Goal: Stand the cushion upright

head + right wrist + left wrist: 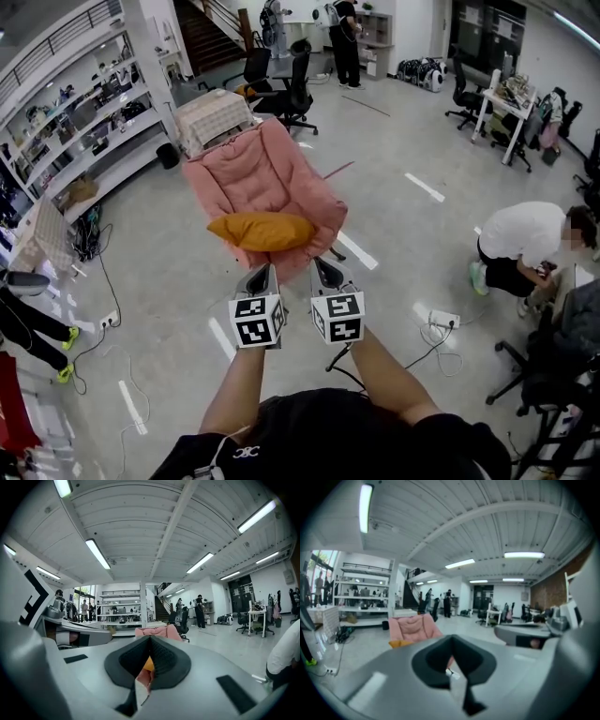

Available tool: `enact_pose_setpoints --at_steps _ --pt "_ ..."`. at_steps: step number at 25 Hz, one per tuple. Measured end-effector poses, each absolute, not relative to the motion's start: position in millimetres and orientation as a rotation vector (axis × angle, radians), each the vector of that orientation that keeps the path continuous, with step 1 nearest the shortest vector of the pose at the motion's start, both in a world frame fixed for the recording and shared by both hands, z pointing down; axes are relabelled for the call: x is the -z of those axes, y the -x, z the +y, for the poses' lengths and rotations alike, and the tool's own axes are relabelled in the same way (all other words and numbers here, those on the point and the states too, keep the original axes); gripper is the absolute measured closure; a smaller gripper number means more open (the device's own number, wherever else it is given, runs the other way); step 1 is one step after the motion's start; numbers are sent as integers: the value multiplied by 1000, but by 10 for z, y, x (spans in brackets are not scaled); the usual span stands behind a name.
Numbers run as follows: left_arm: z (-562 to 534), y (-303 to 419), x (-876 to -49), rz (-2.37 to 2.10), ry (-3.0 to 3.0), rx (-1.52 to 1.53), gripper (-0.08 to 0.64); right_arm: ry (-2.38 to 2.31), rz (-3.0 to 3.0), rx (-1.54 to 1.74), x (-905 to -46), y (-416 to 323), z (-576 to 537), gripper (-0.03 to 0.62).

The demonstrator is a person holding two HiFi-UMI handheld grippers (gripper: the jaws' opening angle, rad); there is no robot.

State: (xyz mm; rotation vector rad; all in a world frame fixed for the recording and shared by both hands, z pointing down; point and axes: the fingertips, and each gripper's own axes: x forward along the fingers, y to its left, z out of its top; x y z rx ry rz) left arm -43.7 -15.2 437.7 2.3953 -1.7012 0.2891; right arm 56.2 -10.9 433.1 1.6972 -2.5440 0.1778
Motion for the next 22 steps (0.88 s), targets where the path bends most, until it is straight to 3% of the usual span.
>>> enact_pose_setpoints --at_steps 22 --pt "-630 320 -4705 -1708 -2310 -286 560 -1581 -2547 -187 -4675 -734 -649 595"
